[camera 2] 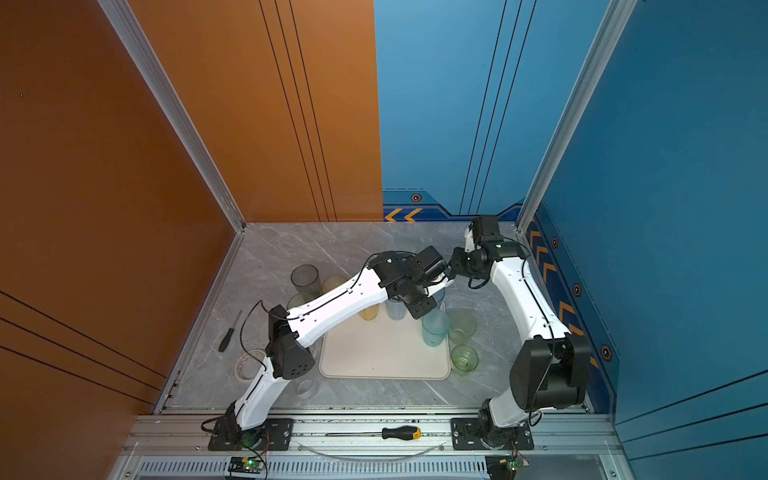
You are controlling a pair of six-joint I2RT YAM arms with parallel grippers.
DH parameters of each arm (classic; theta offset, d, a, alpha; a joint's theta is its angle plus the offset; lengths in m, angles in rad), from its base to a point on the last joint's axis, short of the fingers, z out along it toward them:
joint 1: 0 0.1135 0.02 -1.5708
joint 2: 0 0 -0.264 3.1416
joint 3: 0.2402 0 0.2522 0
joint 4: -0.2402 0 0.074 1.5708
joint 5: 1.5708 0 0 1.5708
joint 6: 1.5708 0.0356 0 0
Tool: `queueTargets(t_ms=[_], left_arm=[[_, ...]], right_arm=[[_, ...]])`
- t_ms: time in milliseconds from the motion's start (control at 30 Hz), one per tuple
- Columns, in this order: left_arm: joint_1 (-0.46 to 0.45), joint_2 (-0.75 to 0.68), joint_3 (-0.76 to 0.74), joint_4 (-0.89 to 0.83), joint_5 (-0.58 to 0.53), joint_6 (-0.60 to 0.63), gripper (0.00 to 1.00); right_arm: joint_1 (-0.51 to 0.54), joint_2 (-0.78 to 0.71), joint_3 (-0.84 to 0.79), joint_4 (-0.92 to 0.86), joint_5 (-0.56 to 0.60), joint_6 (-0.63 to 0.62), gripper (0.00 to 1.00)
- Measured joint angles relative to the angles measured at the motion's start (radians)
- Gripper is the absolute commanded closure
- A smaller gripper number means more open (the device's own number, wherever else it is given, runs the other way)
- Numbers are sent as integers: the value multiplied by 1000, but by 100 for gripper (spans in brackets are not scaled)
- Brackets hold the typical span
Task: Place the glasses into the tray
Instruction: 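Raise the left gripper while the right gripper moves to another teal glass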
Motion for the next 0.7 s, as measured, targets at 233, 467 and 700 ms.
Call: queueTargets(t_ms=[233, 467, 700], left_arm=[[34, -114, -15, 64, -42, -29, 78], [112, -281, -171, 136, -110, -40, 77], [266, -562, -519, 297, -129, -98, 73]], right_arm=[[0, 0, 1, -1, 0, -1, 59], [0, 4, 43, -2, 1, -12, 59], [18, 34, 72, -5, 2, -13, 59]])
